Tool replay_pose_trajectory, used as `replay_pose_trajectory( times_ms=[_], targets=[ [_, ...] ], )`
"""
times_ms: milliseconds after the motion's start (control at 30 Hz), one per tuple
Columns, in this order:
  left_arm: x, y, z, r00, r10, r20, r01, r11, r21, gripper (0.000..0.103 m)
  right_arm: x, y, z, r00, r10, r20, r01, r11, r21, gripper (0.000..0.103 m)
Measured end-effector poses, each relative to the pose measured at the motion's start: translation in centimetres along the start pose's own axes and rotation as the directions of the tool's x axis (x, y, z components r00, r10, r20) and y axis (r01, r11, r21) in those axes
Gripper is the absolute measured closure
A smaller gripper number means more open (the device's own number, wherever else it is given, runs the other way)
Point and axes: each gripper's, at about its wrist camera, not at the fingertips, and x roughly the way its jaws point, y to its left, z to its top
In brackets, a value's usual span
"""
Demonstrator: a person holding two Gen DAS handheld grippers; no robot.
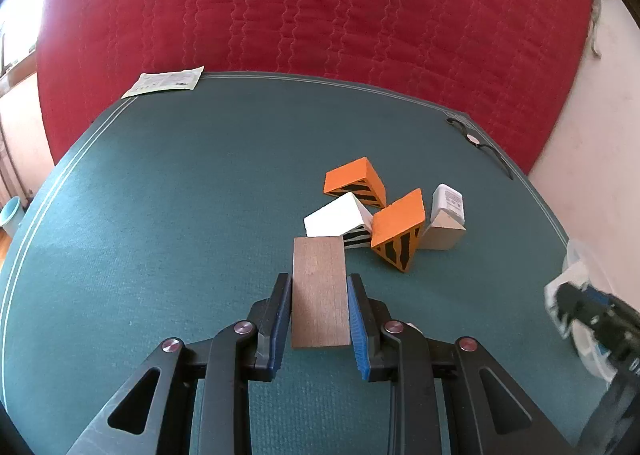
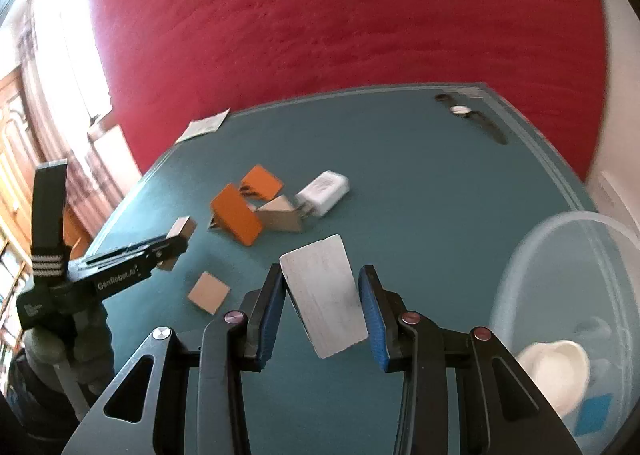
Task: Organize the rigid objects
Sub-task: 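Grasp the white striped triangular block with the right gripper, then carry the white striped block into the clear bowl and release with the right gripper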
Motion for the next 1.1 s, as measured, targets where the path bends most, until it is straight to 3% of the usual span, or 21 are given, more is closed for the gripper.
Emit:
replay_pose_trajectory(
  times_ms=[367,733,933,1000,1100],
  targets=[
    [-0.1,-1.0,-0.3,1.000,0.001,0.002,-0.001,1.000,0.024,0.074,-4.7,-6.3,0.3,0.985,-0.162,0.060,0.153,0.979,0.136,0.064],
    [-0.3,-2.1,-0.3,1.000,0.005,0.011,-0.006,0.999,0.050,0.074,-7.7,-13.6,-1.1,0.944,-0.328,0.033,0.302,0.902,0.307,0.064],
    [-0.4,-3.3,-0.3,1.000,0.004,0.002,-0.004,0.998,0.067,0.074,-8.6,-16.1,-1.6,0.928,-0.372,0.021,0.342,0.874,0.345,0.063],
    [-0.5,-3.9,-0.2,1.000,0.000,0.000,0.000,0.997,0.072,0.074,-8.8,-16.7,-1.7,0.928,-0.372,0.016,0.342,0.868,0.359,0.057],
    [-0.7,-5.2,-0.1,1.000,-0.022,-0.003,0.022,0.996,0.090,0.074,-9.3,-17.3,-1.8,0.921,-0.388,0.025,0.353,0.861,0.365,0.055]
  ],
)
